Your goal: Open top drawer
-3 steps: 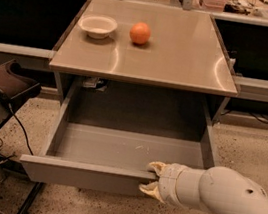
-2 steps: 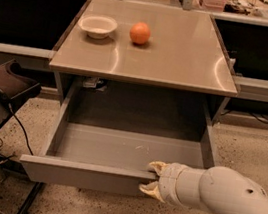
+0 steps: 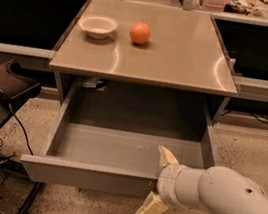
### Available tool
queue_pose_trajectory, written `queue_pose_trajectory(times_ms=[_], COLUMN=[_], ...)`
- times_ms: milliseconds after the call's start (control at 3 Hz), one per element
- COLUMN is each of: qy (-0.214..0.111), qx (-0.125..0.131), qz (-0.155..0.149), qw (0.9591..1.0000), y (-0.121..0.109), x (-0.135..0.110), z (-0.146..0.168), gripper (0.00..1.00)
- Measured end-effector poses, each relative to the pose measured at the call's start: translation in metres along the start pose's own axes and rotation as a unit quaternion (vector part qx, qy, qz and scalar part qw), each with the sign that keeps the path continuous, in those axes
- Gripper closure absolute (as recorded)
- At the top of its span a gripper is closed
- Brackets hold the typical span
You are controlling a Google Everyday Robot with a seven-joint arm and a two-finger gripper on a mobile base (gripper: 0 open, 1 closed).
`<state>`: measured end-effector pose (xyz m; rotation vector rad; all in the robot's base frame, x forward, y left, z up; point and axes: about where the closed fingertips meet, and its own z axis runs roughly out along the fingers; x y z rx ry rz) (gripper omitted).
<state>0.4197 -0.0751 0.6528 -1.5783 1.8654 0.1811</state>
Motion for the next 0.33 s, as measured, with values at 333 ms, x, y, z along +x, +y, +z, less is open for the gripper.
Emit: queue_pose_trajectory(times_ms=[333], qy=[0.0], qx=[0.0], qz=[0.0], qw=[1.0], y=[0.0], x=[0.0], z=[0.0], gripper=[0.0])
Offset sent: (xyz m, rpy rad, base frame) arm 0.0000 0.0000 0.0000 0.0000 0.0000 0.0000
